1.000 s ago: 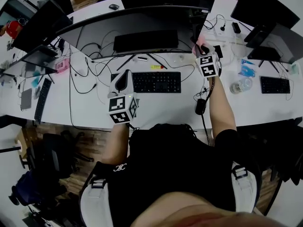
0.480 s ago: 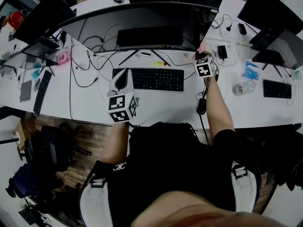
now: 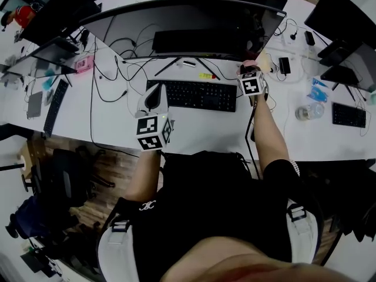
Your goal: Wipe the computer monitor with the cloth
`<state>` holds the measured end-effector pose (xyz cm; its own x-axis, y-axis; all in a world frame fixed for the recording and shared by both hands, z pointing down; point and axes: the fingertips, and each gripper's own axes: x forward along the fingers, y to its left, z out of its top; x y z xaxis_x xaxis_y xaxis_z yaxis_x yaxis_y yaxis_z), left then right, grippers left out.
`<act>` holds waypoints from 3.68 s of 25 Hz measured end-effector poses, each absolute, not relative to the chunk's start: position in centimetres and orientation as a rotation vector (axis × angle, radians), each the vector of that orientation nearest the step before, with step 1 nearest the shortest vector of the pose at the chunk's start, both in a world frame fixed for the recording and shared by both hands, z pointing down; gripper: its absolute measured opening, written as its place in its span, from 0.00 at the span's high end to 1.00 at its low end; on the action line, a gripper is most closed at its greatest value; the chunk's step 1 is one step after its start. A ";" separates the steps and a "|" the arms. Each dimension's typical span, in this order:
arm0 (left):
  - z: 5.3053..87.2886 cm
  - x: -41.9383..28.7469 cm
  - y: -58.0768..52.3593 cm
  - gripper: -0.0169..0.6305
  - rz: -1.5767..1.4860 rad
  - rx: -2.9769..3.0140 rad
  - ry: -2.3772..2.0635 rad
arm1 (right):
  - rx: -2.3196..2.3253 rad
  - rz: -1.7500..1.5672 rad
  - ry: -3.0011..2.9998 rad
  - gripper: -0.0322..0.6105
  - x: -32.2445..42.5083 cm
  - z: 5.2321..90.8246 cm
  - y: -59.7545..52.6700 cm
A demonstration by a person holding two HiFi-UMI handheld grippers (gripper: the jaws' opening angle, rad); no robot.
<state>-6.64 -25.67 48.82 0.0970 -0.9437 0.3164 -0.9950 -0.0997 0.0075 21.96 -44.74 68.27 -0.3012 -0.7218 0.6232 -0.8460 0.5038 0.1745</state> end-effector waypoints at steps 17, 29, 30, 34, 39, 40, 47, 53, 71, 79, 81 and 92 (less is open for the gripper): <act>48.6 -18.1 -26.0 0.90 0.369 2.132 -1.968 | 1.268 0.280 -2.080 0.93 10.3 70.6 -44.9; 47.9 -23.4 -26.1 0.90 0.325 2.135 -1.963 | 1.192 0.242 -2.131 0.93 -0.2 69.9 -44.4; 47.8 -24.1 -26.1 0.90 0.321 2.136 -1.964 | 1.188 0.248 -2.134 0.93 -1.1 69.9 -44.3; 48.0 -26.8 -25.9 0.90 0.310 2.132 -1.968 | 1.162 0.233 -2.134 0.93 -4.3 70.0 -44.2; 48.3 -30.9 -25.6 0.90 0.292 2.136 -1.964 | 1.147 0.200 -2.133 0.93 -8.7 70.0 -44.0; 48.4 -31.8 -25.5 0.90 0.290 2.136 -1.965 | 1.145 0.194 -2.133 0.93 -9.7 70.0 -43.9; 49.0 -38.1 -24.4 0.90 0.279 2.112 -1.984 | 1.123 0.147 -2.138 0.93 -16.1 69.4 -43.3; 49.2 -42.9 -23.3 0.90 0.268 2.083 -2.016 | 1.074 0.108 -2.164 0.93 -22.3 68.7 -42.5; 50.8 -50.8 -20.8 0.90 0.153 1.938 -2.098 | 0.907 0.047 -2.258 0.93 -35.7 67.7 -41.0; 50.5 -50.6 -20.5 0.90 0.127 1.941 -2.091 | 1.025 0.035 -2.408 0.93 -37.2 60.8 -41.3; 50.4 -50.1 -20.3 0.90 0.112 1.945 -2.067 | 1.057 0.014 -2.441 0.93 -37.1 58.8 -41.4; 49.6 -47.4 -19.6 0.90 0.100 2.005 -2.038 | 1.214 -0.185 -2.621 0.93 -36.6 46.3 -41.0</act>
<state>-47.37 -19.58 49.56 0.0021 -0.9693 0.2457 -0.9888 0.0347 0.1454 -36.64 -41.05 46.33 -0.6232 -0.7637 0.1686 -0.7324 0.6455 0.2166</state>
